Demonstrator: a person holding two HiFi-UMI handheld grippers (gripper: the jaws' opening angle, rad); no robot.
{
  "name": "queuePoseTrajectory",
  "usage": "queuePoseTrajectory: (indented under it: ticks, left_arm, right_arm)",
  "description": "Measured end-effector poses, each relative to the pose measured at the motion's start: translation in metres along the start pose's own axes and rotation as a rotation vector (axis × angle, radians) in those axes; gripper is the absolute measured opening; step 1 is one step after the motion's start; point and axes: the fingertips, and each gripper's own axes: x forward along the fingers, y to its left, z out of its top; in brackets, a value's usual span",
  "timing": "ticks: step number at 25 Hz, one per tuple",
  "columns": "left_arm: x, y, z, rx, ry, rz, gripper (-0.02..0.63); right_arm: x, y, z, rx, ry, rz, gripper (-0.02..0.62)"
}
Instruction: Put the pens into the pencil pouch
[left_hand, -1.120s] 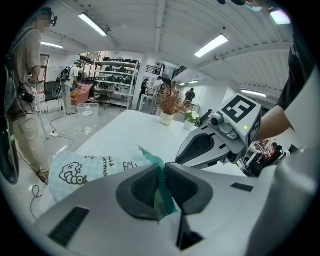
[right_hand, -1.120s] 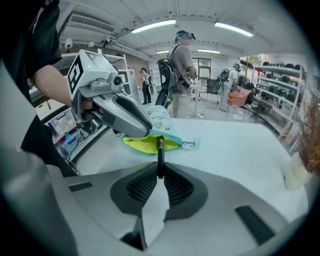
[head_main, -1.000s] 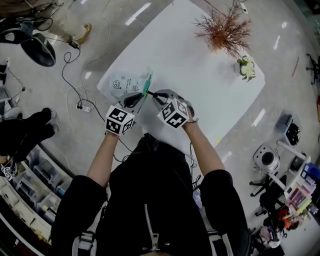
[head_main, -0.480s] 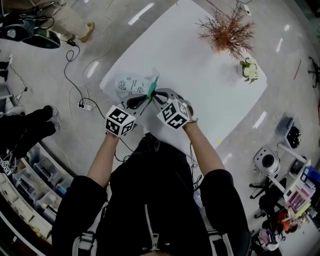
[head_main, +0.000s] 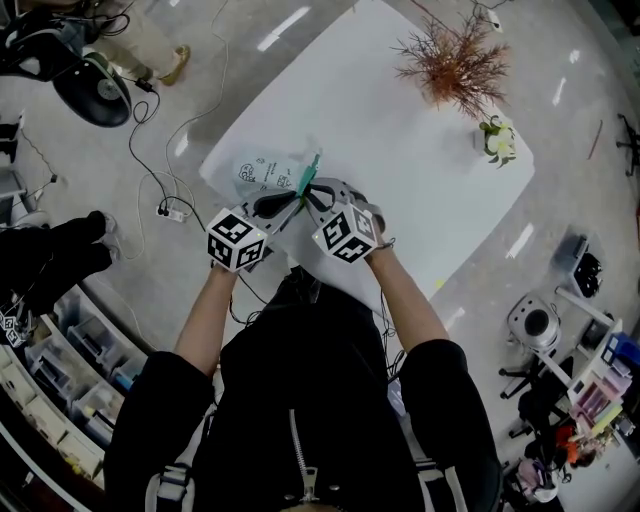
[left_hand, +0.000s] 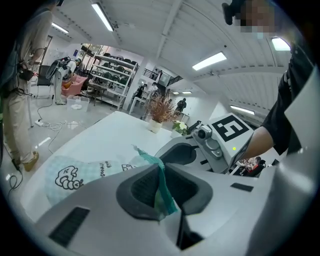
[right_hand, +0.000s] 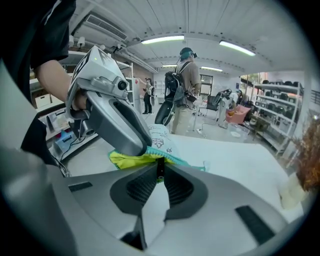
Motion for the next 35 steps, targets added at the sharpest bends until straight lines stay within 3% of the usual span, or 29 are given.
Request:
queuePoseTrajectory:
  ticks: [11,16,30,35]
  left_arm:
    - [0.002,-0.003,0.001,-0.005,-0.008,-0.024,0.055]
    - [0.005,0.004,0.0,0.002,-0.004,0.015,0.055]
    - [0.012,0.044,-0.028,0.05,0.076,0.216,0.057]
    - [0.02,0.048,-0.046,0.074,0.127,0.239,0.057]
  right_arm:
    - [0.007,0.003,-0.006,-0.039,0.012,-0.003,0.057]
    - [0.005,-0.002,-0.009,-0.016,0.011,-0.02,0.104]
    - [-0.042,-0.028,-0.058,0.281,-0.009,-0.156,0.11]
    - [-0.06,-0.031,-0.069,0.347,-0.018,-0.204,0.11]
